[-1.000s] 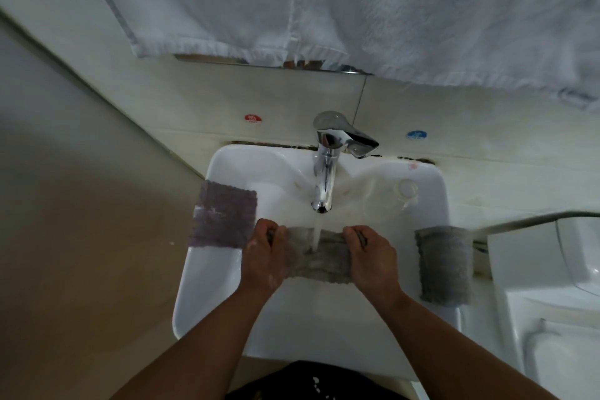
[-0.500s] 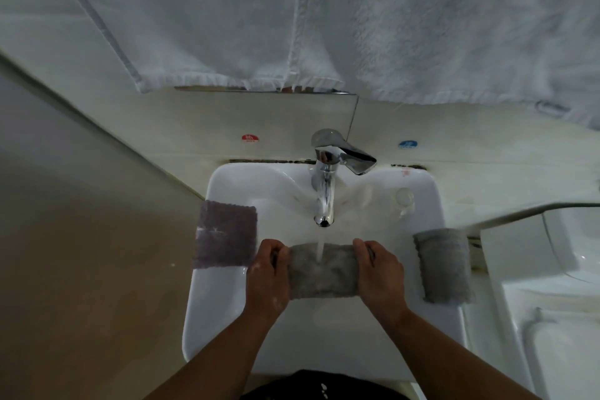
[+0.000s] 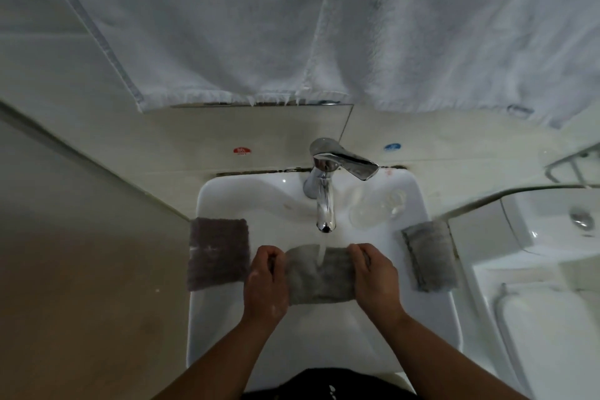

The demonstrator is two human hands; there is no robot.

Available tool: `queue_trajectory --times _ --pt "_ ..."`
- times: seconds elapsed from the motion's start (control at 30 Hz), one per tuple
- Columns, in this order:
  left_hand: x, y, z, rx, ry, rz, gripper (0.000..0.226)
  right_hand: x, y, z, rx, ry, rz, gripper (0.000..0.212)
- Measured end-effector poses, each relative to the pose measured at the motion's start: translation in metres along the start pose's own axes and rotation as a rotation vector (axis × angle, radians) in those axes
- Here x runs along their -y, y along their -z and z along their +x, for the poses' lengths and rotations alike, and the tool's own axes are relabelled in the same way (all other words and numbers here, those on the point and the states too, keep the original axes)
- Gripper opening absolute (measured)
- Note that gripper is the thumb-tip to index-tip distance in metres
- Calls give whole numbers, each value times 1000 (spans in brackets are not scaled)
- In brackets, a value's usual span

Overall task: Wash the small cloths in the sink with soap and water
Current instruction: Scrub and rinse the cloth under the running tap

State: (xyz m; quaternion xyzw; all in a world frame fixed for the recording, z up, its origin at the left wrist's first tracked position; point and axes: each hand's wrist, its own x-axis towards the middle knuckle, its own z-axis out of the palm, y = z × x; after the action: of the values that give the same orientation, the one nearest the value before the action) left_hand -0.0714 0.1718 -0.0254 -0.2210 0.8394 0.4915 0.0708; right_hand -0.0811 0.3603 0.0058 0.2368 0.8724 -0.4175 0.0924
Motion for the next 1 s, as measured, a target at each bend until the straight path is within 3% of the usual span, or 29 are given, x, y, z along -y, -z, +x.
queue_trajectory --times 0.3,0.47,0.63,0.73,0.8,0.9,1.0 --pt "-11 4 0 -1 -57 -25 11 4 -4 -2 -44 -75 139 26" --pt "-22 -13 -3 -6 -35 -35 14 20 -23 -4 97 -246 415 33" --pt "-40 -27 1 -23 80 -60 14 36 -34 -13 275 -181 550 34" --pt "-59 -34 -3 1 89 -186 20 40 -33 -10 264 -141 576 37" --pt "-69 -38 -8 19 84 -217 21 39 -31 -7 261 -159 630 28" --pt "-71 -38 -10 42 58 -238 8 41 -28 -2 354 -256 661 15" --pt "-69 -35 -10 40 39 -161 18 36 -29 2 311 -244 669 23"
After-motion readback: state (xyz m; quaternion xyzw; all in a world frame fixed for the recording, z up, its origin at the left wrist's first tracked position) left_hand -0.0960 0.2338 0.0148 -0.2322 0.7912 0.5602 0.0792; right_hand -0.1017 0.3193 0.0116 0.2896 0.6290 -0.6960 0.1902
